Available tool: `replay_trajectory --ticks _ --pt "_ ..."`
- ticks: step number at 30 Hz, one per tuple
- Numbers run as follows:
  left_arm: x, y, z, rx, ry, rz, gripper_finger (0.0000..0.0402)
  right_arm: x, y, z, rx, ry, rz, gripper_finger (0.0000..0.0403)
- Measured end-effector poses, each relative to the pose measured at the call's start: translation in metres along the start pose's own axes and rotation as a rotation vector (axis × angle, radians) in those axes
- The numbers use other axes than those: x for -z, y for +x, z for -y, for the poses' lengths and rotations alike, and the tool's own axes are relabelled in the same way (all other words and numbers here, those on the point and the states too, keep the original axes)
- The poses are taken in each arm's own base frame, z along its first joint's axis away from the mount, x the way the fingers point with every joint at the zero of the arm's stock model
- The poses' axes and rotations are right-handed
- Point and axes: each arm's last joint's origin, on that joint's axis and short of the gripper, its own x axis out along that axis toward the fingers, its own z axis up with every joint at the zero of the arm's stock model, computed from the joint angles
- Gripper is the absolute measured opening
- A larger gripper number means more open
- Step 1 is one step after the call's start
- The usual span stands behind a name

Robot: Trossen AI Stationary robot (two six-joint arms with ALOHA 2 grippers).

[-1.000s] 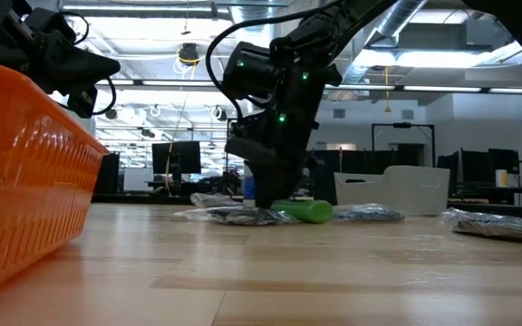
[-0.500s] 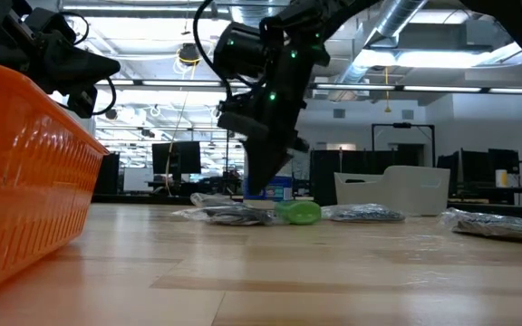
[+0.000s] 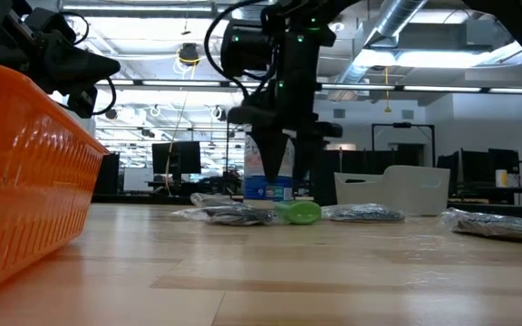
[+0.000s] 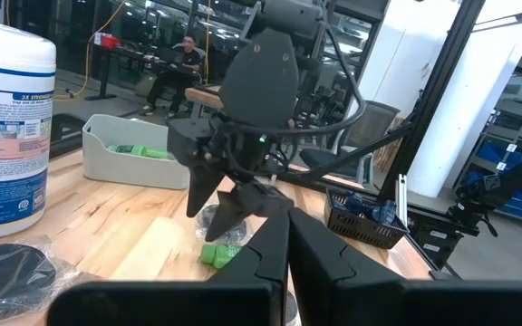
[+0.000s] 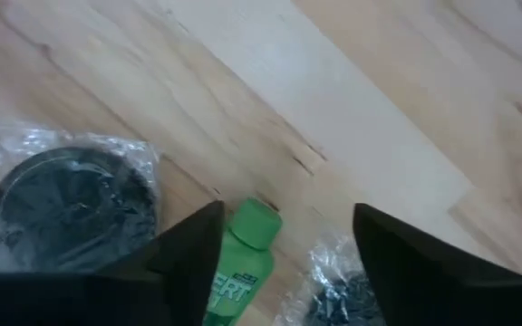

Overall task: Pick & Place Travel size toiletries
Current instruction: Put the green shampoo into the gray basket

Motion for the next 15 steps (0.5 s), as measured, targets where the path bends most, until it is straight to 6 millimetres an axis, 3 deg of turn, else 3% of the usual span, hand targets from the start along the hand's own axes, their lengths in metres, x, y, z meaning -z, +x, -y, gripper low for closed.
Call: replay_trajectory --ticks 4,15 --pt "0.000 0.000 0.000 0.000 0.000 0.000 0.0001 0.004 0.007 0.003 0.016 0.035 -0.017 0.0259" --pt "0.000 0.000 0.000 0.000 0.000 0.000 0.0001 0.019 0.040 0.000 -0.076 0.076 -0.069 0.0239"
